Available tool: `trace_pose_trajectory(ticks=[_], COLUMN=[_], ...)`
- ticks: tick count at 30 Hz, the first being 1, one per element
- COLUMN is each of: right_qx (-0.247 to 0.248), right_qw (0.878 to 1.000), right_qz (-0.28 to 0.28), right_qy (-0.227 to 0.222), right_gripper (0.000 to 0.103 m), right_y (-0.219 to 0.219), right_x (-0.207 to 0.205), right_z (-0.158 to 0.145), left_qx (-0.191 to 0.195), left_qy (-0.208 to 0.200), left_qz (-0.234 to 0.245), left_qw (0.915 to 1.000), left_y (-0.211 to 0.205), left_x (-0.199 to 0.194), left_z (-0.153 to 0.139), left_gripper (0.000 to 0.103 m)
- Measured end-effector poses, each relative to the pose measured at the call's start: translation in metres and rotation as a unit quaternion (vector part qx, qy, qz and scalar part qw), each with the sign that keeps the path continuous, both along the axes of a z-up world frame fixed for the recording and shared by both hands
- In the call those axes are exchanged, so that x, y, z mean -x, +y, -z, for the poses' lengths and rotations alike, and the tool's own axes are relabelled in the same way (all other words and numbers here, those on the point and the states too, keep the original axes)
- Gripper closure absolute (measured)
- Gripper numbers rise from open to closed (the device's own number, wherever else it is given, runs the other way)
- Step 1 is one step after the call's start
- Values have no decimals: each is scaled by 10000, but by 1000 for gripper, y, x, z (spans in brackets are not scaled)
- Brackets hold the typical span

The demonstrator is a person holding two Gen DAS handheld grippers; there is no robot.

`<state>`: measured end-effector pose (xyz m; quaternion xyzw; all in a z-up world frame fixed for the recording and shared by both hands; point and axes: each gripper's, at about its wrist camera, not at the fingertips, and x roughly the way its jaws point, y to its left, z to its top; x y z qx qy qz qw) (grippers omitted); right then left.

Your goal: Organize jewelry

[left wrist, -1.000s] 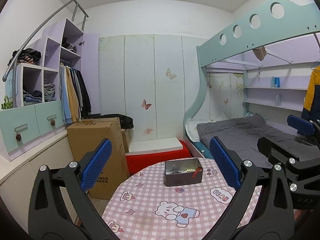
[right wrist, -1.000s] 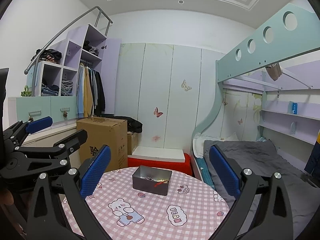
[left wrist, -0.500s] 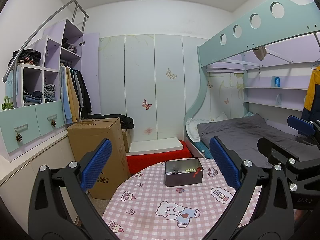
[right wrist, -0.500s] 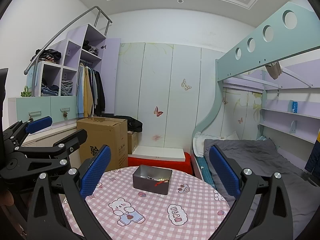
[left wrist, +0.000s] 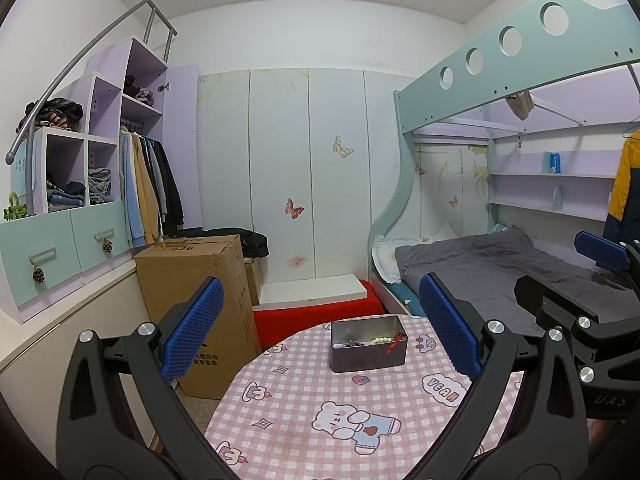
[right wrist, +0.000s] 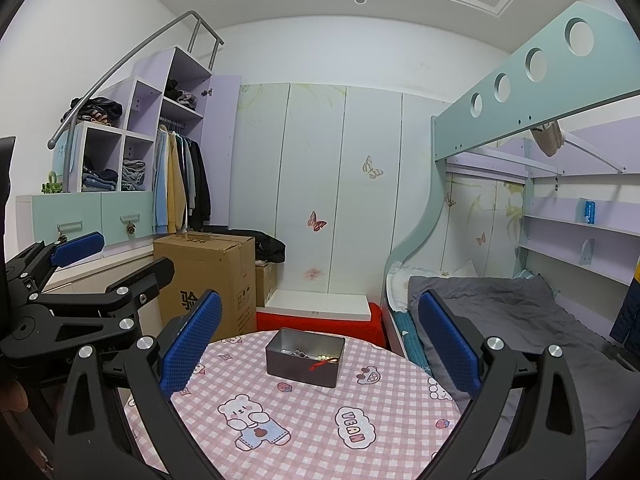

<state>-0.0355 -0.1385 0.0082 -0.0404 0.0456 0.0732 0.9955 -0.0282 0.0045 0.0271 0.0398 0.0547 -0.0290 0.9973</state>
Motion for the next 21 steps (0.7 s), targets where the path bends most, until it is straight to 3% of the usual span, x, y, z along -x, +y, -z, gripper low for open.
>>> trace_pose_trajectory(ticks=[21], right_qx=[-2], right_qw=[10000], right_qz=[5], right_qy=[28], right_gripper=[8], right_y=[2], right_x=[0], right_z=[3], left_qx=[-3], left_qy=[10], left_qz=[-7], left_qw=[10000], left_y=[1], left_x=[0], left_z=[0], left_gripper=[7])
